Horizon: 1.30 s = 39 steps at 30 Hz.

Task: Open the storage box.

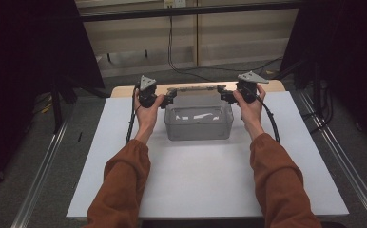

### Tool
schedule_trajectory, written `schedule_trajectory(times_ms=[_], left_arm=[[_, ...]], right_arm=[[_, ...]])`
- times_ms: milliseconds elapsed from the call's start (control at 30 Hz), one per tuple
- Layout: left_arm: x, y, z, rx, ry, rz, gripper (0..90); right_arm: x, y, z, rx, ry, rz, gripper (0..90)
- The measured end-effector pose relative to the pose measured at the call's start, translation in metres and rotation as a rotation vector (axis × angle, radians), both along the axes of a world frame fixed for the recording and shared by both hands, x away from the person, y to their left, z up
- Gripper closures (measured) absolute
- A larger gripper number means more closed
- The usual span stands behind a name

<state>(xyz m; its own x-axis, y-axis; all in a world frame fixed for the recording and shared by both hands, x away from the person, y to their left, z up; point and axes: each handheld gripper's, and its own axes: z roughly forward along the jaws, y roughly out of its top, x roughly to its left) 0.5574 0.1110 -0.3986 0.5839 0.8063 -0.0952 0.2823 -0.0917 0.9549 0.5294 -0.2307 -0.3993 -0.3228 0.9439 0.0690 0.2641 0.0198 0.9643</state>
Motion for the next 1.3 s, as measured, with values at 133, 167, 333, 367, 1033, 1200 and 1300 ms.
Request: schedule_trajectory(times_ms=[133,167,333,367,1033,1200,1300], left_arm=[[-0.008,0.002,0.003,0.016,-0.030,0.003,4.5],[-0.011,0.002,0.004,-0.001,-0.033,0.001,4.5],[-0.027,0.007,0.009,-0.034,-0.031,-0.014,4.6],[-0.027,0.007,0.009,-0.034,-0.031,-0.014,4.5],[-0.073,0.018,0.013,-0.021,-0.103,-0.031,5.1],[-0.084,0.021,0.007,-0.039,-0.117,-0.033,5.8],[-0.087,0.023,0.006,-0.052,-0.116,-0.026,5.8]], right_arm=[[-0.008,0.001,0.003,0.004,-0.024,0.006,1.8],[-0.014,0.001,0.004,-0.006,-0.038,0.006,1.3],[-0.026,0.001,0.004,-0.022,-0.031,0.029,0.6],[-0.028,0.000,0.004,-0.024,-0.040,0.028,0.1],[-0.068,-0.009,0.002,-0.006,-0.097,-0.003,0.0],[-0.083,-0.008,0.002,-0.028,-0.111,-0.002,0.1],[-0.087,-0.009,0.001,-0.040,-0.112,-0.003,0.3]])
